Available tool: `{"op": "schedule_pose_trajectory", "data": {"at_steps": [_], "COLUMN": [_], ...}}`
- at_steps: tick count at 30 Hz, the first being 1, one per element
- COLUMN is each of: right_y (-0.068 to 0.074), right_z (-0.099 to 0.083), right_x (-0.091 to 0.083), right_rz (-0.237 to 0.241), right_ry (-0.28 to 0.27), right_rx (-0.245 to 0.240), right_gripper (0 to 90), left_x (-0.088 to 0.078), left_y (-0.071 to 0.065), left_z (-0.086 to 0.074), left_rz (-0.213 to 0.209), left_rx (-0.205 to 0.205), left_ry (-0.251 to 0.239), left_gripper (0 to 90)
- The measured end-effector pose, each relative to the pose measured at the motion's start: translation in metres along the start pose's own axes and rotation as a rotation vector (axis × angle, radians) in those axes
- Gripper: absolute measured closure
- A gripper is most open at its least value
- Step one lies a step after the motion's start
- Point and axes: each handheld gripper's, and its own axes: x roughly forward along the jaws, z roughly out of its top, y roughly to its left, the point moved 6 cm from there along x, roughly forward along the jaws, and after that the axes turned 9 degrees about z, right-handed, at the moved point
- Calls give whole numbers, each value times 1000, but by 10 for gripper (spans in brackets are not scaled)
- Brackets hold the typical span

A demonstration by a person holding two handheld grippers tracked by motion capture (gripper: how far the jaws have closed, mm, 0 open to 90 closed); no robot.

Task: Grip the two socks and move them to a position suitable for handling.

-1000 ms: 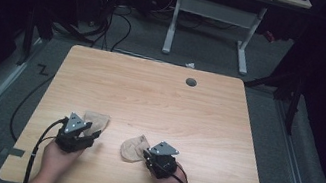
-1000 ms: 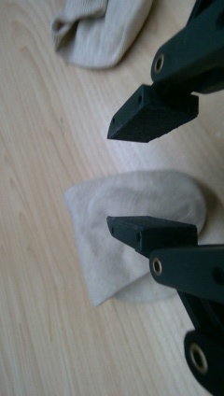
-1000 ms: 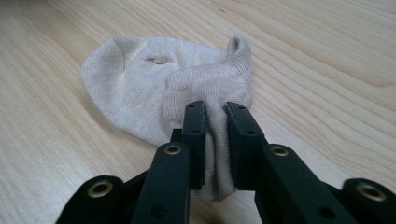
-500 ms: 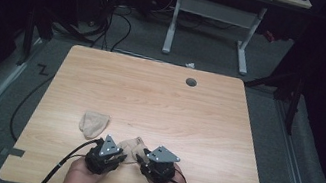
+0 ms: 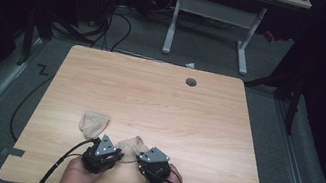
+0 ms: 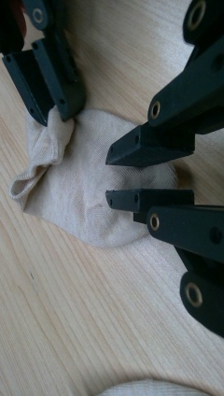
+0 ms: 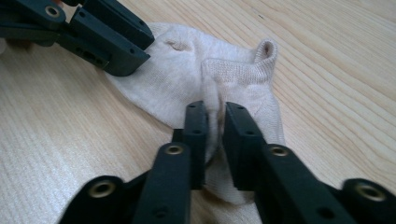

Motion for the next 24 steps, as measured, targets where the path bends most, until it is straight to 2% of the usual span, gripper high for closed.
{"op": "schedule_pose_trajectory", "data": {"at_steps": [3,6,7,8,9,10,11,13,15,16,17,19,20,21,23,24], "right_y": [-2,-10,-10,-15,-15,-21,-21,-30,-32,-37,-37,-43,-43,-46,-47,-44], "right_z": [3,7,7,9,9,8,8,4,3,-2,-2,-11,-11,-13,-11,-4], "right_x": [-4,-12,-12,-18,-18,-24,-24,-31,-33,-36,-36,-34,-34,-36,-38,-41], "right_rz": [14,-5,-5,-29,-29,-49,-49,-68,-71,-59,-59,-63,-63,-79,-79,-56], "right_ry": [-27,-78,-78,-93,-93,-103,-103,-112,-113,-114,-114,-85,-85,-93,-108,-136], "right_rx": [20,70,70,75,75,89,89,115,119,144,144,176,176,188,188,179], "right_gripper": [871,878,878,879,879,879,879,880,879,877,877,819,819,789,769,746], "left_x": [-1,-3,-3,-5,-5,-6,-6,-7,-8,-9,-9,-11,-11,-14,-16,-18], "left_y": [3,7,7,9,9,11,11,14,17,19,19,19,19,19,19,21], "left_z": [-1,-3,-3,-5,-5,-6,-6,-7,-8,-9,-9,-8,-8,-5,-2,3], "left_rz": [-1,-2,-2,-1,-1,0,0,0,4,4,4,13,13,24,33,53], "left_rx": [-2,-8,-8,-9,-9,-13,-13,-18,-27,-30,-30,-27,-27,-15,-12,-8], "left_ry": [4,4,4,5,5,4,4,8,10,13,13,9,9,-16,-34,-55], "left_gripper": [768,768,768,767,767,766,766,761,760,760,759,746,741,741,740,737]}}
